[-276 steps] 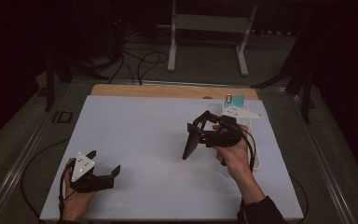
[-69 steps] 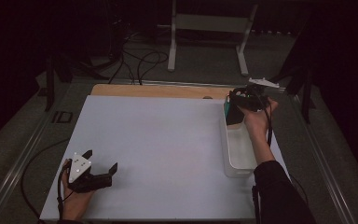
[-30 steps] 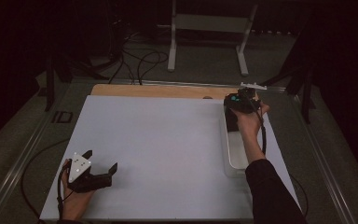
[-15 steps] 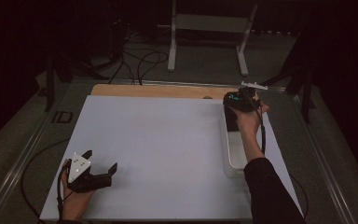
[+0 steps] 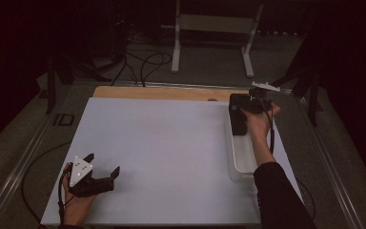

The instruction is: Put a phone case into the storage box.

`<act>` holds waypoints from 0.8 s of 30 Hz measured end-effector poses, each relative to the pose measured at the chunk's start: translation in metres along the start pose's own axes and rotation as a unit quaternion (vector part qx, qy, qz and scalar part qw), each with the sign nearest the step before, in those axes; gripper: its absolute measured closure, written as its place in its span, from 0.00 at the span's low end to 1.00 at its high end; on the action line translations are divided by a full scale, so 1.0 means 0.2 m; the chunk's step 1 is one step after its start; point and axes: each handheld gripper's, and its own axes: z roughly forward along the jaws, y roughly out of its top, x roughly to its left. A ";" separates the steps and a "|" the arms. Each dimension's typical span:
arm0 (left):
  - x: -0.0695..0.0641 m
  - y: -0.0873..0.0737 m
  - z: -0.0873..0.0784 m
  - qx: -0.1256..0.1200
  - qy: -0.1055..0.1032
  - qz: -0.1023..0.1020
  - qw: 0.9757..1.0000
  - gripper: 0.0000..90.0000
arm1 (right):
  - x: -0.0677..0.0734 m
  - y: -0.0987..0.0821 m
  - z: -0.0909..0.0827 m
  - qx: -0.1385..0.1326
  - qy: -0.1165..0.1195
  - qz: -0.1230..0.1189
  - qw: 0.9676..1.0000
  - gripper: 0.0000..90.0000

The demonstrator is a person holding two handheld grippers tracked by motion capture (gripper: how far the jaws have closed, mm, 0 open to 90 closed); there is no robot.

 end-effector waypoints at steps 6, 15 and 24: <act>0.00 0.00 0.00 0.000 -0.001 0.000 1.000 0.00 | 0.03 0.01 -0.09 -0.001 0.025 -0.027 0.999 0.09; 0.00 0.00 0.00 0.001 -0.001 0.000 1.000 0.00 | 0.13 -0.08 -0.29 -0.018 0.073 -0.077 0.994 0.10; -0.01 0.03 -0.03 -0.013 -0.002 0.004 1.000 0.00 | 0.14 -0.30 -0.54 -0.053 0.135 -0.102 0.984 0.10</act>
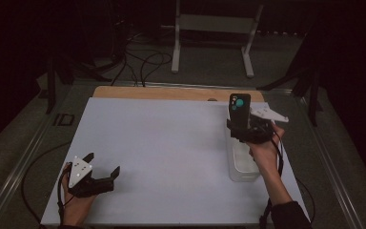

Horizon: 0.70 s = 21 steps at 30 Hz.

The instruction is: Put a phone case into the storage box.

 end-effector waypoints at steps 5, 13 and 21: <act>0.00 0.03 -0.03 -0.015 -0.006 -0.005 1.000 0.00 | 0.05 -0.16 -0.12 -0.020 0.038 -0.016 0.999 0.10; -0.02 0.06 -0.04 -0.016 -0.017 0.003 1.000 0.00 | 0.10 -0.35 -0.22 -0.042 0.070 -0.014 0.997 0.10; -0.02 0.07 -0.04 -0.018 -0.014 0.007 1.000 0.00 | 0.11 -0.46 -0.31 -0.068 0.082 -0.016 0.994 0.10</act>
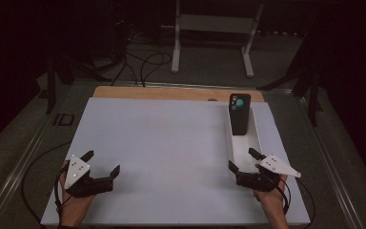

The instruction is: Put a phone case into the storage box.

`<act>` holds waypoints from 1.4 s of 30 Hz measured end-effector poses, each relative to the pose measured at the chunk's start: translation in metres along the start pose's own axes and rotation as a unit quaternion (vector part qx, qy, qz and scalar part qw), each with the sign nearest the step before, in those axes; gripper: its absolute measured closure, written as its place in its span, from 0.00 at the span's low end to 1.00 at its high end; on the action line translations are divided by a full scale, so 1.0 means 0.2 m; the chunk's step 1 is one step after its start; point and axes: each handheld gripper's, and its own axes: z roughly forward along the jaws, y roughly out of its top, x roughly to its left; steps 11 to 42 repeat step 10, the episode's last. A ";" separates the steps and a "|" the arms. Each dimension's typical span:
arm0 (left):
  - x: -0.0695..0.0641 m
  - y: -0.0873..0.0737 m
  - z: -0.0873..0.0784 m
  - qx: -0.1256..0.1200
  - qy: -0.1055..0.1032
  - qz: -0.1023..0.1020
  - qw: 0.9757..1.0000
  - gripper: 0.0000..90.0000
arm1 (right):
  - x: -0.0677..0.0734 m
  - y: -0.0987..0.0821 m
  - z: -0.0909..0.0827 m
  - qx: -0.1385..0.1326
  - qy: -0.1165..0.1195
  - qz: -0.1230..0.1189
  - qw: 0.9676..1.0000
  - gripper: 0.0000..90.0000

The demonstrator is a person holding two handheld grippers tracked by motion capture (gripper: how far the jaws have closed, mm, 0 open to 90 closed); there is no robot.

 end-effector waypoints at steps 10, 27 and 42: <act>0.00 -0.01 0.01 0.009 0.014 0.005 1.000 0.00 | 0.01 -0.03 -0.02 -0.005 0.009 -0.006 1.000 0.10; 0.00 -0.01 0.01 0.009 0.014 0.005 1.000 0.00 | 0.01 -0.03 -0.02 -0.005 0.009 -0.006 1.000 0.10; 0.00 -0.01 0.01 0.009 0.014 0.005 1.000 0.00 | 0.01 -0.03 -0.02 -0.005 0.009 -0.006 1.000 0.10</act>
